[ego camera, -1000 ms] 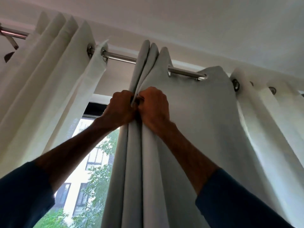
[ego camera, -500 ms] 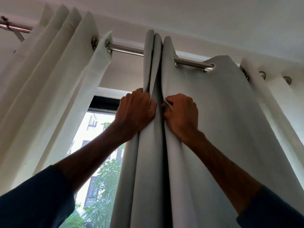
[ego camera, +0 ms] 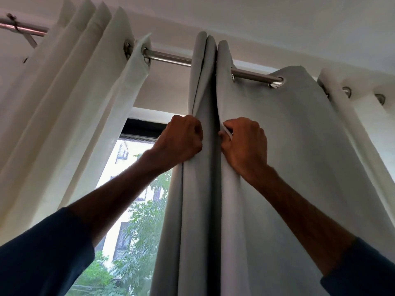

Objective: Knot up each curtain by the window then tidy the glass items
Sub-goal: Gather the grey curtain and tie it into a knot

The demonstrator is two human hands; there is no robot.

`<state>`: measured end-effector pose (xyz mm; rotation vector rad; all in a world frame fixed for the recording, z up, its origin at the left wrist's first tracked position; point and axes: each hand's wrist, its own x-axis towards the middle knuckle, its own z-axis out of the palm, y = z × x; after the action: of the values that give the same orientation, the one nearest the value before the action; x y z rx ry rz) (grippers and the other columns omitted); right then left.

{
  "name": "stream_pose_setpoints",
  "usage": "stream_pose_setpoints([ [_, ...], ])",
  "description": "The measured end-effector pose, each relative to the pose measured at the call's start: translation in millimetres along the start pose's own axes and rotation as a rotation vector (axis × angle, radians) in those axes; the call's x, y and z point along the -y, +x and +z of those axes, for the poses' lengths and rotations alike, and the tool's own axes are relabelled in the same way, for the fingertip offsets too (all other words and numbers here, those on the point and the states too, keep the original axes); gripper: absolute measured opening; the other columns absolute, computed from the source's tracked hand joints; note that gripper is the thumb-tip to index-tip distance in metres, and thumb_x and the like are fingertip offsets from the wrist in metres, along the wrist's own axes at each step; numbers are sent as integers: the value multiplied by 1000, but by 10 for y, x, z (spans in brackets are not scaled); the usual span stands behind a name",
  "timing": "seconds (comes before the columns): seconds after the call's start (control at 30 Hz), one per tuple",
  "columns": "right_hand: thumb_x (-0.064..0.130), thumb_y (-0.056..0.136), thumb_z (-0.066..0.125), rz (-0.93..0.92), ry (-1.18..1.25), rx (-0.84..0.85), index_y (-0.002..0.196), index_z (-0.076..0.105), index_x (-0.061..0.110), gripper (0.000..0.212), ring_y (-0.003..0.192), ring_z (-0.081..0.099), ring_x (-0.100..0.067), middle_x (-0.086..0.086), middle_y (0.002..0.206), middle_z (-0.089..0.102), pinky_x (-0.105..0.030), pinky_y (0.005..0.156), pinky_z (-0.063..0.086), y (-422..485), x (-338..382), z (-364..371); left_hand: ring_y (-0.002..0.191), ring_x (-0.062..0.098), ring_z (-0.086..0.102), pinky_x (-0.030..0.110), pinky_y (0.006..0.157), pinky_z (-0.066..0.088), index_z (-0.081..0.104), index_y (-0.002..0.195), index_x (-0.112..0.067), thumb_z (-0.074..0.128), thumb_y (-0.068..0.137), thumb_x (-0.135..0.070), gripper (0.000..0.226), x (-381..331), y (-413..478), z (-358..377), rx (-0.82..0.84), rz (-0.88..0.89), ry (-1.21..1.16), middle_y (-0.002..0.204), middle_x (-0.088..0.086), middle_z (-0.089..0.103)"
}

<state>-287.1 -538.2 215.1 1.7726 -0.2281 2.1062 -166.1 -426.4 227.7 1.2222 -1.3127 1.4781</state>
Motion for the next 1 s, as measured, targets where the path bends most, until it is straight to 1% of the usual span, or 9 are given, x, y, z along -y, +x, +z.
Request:
stream_pose_setpoints([
  [0.23,11,82,73,53,89,88,69,66,10,15,63,58,-15,-1,70,62,-31,59,49,-168,236,-36,84,26,58,30,72,46,70,101,2,48,93,-24,35,-179,180,-65,221,-354,-299,88,11,63],
  [0.37,12,85,72,-12,166,26,83,74,10,3,70,61,-14,-3,82,69,-30,68,52,-304,344,3,64,12,52,24,53,37,63,77,-6,63,87,-49,43,-294,246,20,145,-442,-416,68,-1,54],
  [0.43,12,83,70,-64,222,14,82,75,10,5,69,61,-14,-2,82,70,-27,67,49,-360,324,0,63,13,54,24,45,31,51,64,-9,69,83,-39,40,-304,225,48,139,-433,-276,64,5,52],
  [0.57,27,88,65,-102,302,105,71,75,11,25,62,61,-18,-5,67,68,-40,65,49,-432,113,-71,99,39,62,39,55,38,27,56,-12,62,65,-33,42,-174,197,126,142,-317,-169,95,28,54],
  [0.67,40,85,63,26,249,-20,74,74,12,32,73,65,-21,-5,75,69,-41,71,52,-406,-243,-152,94,39,61,30,62,28,24,57,-16,51,61,-44,38,-73,186,198,166,-257,-126,80,23,52],
  [0.73,45,79,64,163,86,-108,100,73,13,40,105,62,-28,-9,107,68,-38,94,48,-332,-578,-218,84,31,52,26,66,26,24,58,-17,48,63,-46,38,-48,196,215,161,-244,-102,71,16,44],
  [0.83,58,79,72,523,-184,26,152,32,7,98,149,17,-40,-24,159,22,-48,119,19,-183,-1119,-424,76,21,39,27,61,25,24,58,-17,49,65,-47,39,-20,201,236,131,-194,-97,63,0,30],
  [0.9,64,74,76,751,-138,125,158,1,4,128,152,0,-43,-29,163,-3,-53,122,7,-123,-1400,-563,71,22,39,29,53,23,27,57,-17,50,65,-48,39,7,204,257,112,-182,-94,61,-4,30],
  [1.0,66,68,80,869,-15,172,155,17,-1,127,145,31,-42,-28,157,29,-53,117,29,-133,-1604,-621,69,22,39,27,59,26,28,59,-17,50,66,-49,39,14,212,287,96,-185,-94,64,-4,32],
])
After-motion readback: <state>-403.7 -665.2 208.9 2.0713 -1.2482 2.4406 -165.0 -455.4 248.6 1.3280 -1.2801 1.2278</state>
